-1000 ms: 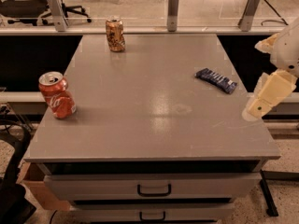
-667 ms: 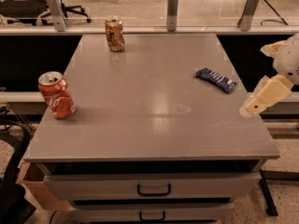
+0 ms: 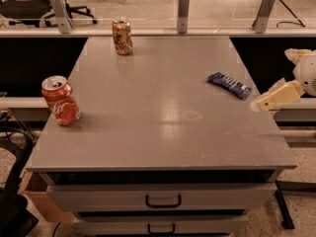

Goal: Move rxbar blueberry near orange can

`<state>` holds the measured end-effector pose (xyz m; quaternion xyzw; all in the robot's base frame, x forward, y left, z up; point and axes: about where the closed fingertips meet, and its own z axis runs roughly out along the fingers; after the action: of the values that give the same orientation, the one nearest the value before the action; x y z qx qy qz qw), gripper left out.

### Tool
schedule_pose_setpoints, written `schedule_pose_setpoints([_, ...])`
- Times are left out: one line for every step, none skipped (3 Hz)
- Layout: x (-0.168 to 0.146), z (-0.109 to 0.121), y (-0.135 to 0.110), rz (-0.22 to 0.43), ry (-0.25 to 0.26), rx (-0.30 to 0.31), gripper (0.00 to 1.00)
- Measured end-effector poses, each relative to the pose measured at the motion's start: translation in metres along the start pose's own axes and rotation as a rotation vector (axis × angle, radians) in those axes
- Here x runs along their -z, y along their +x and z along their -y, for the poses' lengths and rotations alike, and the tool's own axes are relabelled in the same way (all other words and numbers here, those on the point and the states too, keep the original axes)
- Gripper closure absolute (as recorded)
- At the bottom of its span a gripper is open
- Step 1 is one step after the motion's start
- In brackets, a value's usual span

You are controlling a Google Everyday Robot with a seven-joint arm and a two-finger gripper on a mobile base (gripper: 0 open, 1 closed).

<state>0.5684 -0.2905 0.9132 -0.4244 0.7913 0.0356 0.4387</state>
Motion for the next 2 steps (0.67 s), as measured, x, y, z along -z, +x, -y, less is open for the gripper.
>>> schedule_pose_setpoints([-0.0049,0.0013,0.0013,0.012,-0.001,-0.011,0.00])
schedule_pose_setpoints([-0.0046,0.0008,0.0009,0.010,-0.002,-0.009,0.00])
